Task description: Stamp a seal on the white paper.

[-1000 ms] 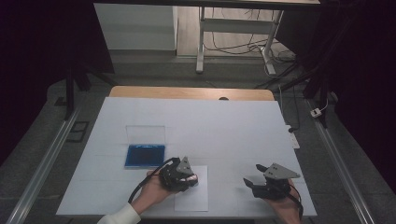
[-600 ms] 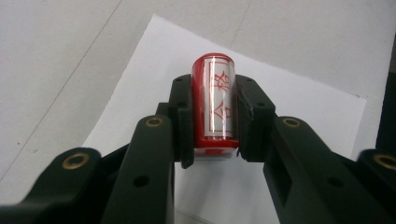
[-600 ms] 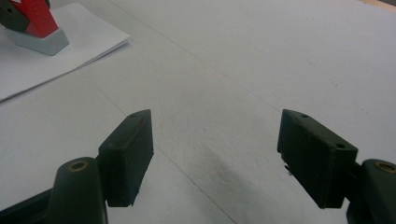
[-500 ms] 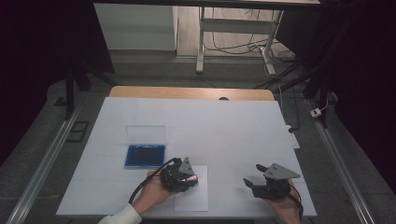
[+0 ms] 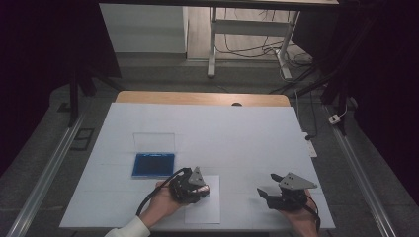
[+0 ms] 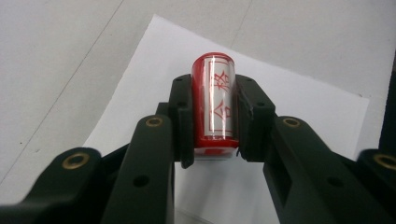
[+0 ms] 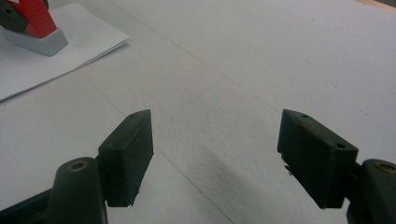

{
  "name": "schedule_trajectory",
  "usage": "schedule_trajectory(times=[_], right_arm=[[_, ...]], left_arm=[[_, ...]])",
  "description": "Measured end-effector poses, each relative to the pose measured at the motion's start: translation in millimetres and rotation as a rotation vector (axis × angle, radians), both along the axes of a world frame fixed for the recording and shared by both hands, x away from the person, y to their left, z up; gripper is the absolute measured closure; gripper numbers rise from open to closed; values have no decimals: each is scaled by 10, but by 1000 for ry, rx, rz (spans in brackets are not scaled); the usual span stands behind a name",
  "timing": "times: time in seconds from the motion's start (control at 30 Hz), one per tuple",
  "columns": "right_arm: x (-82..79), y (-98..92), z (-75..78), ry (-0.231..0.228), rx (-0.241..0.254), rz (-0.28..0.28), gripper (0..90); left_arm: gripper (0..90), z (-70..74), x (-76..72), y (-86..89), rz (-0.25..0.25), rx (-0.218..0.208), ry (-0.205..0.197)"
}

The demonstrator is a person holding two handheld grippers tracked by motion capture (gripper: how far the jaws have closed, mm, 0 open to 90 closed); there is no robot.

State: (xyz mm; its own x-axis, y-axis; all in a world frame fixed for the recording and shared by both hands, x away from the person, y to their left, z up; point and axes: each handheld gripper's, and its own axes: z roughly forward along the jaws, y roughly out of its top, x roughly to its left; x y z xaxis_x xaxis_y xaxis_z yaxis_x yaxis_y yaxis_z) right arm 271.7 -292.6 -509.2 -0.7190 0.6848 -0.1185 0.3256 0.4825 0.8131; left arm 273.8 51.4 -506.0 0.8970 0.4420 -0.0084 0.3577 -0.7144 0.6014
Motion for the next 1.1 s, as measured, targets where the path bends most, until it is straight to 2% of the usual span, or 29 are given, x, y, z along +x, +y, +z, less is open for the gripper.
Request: schedule_trajectory(times=[0.63,0.73,0.97,1.1], right_arm=[[-5,-2,16,-12,8,-1,261],[-8,-4,17,-9,8,-1,261],[-7,-20,17,-11,9,0,261],[-13,-29,20,-10,13,-2,261]], left_arm=[[704,7,-27,-4,4,1,-25],[702,37,-47,0,2,-4,-44],[700,28,-34,8,-7,-29,-48],[700,77,-29,45,-8,-73,-43]])
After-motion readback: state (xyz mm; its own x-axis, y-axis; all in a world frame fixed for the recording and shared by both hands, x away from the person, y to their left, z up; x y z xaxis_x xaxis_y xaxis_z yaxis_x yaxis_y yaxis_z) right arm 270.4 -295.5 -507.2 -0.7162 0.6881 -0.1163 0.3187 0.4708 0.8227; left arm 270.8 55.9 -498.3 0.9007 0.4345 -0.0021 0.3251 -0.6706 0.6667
